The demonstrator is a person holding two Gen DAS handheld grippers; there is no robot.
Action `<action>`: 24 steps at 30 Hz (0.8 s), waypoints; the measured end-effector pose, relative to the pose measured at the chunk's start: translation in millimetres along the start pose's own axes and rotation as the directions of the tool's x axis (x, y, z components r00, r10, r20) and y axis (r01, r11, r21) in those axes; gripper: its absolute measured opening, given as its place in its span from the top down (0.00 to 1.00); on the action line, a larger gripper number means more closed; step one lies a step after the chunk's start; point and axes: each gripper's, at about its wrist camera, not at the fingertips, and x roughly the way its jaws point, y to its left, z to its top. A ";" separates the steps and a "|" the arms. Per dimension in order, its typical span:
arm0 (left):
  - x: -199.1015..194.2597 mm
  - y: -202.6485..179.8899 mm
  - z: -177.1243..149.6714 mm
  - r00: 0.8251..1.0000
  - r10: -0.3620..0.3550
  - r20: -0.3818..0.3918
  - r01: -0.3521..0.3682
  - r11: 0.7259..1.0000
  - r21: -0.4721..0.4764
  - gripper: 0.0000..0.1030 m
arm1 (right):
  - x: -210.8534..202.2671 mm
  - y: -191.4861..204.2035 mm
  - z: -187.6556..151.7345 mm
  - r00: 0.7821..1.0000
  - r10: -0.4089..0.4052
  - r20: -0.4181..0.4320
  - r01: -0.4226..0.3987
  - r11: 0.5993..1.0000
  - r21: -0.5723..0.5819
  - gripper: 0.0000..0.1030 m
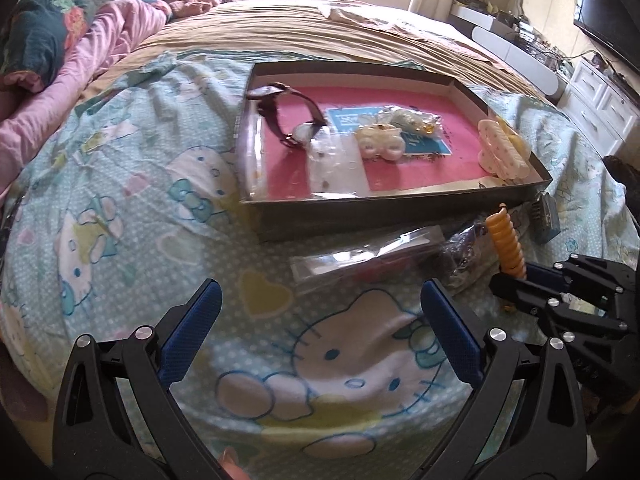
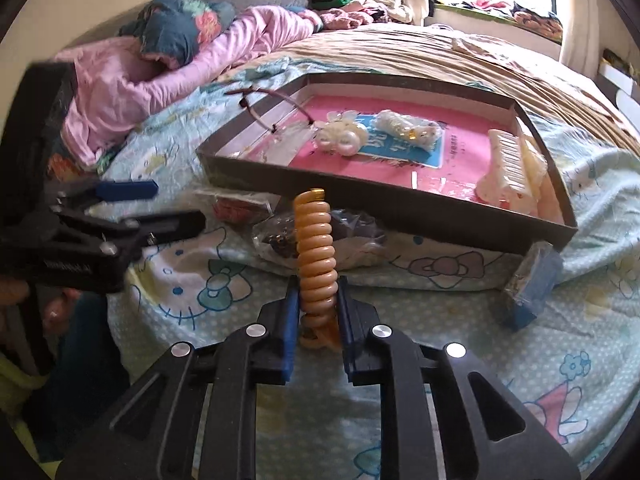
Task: Organize jewelry
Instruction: 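Grasp the orange spiral hair tie with the right tool while the left tool grasps the red-bead bag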
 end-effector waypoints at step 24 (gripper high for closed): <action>7.0 -12.8 4.7 0.998 -0.038 0.049 0.037 0.999 0.025 1.00 | -32.7 -36.9 1.8 0.997 -0.036 0.063 0.030 0.995 0.094 0.83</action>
